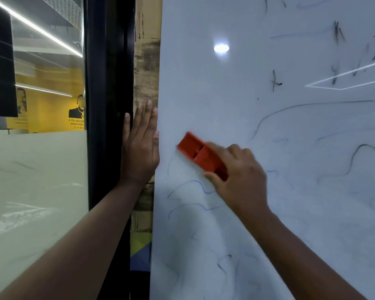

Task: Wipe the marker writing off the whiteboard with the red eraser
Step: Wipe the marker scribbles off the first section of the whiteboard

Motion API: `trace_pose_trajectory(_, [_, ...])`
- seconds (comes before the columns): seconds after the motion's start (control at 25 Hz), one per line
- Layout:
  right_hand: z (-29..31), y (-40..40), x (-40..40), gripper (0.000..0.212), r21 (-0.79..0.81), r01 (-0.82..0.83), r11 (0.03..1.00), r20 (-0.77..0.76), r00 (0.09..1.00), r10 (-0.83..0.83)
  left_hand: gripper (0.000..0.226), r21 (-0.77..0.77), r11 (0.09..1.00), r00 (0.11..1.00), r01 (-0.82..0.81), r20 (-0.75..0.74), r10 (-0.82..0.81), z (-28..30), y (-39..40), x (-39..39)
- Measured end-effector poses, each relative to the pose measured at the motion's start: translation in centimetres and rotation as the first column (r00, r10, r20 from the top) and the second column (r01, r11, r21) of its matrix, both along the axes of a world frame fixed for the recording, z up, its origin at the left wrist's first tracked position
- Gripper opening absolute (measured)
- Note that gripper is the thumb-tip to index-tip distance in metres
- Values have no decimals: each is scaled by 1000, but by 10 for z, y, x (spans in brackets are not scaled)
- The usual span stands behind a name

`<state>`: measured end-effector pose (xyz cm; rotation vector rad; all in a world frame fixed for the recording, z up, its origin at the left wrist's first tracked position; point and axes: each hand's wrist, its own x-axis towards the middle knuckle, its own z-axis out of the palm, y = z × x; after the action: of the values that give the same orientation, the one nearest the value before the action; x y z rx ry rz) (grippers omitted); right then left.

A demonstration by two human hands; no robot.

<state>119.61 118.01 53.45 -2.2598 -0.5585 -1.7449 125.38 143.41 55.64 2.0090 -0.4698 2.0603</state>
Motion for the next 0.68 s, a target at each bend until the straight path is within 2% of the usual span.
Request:
trace_pose_trajectory(0.2, [-17, -44, -3, 67, 384, 4, 923, -78, 997, 28, 52, -17, 1000, 1000, 9, -8, -9, -25, -2, 0])
trace_pose_trajectory(0.36, [-39, -21, -2, 67, 504, -31, 863, -87, 992, 86, 52, -32, 999, 1000, 13, -23, -14, -32, -2, 0])
trace_pose_trajectory(0.44, [-36, 6, 2, 68, 454, -54, 889, -78, 992, 101, 52, -30, 999, 999, 13, -31, -14, -30, -2, 0])
trace_pose_trajectory(0.56, [-52, 43, 1, 69, 179, -75, 981, -63, 994, 88, 54, -25, 1000, 998, 10, -58, -11, -37, 0, -1])
trace_pose_trajectory(0.68, [-75, 45, -1, 71, -41, -80, 996, -34, 996, 79, 57, -37, 999, 995, 0, -98, -4, -56, -1, -3])
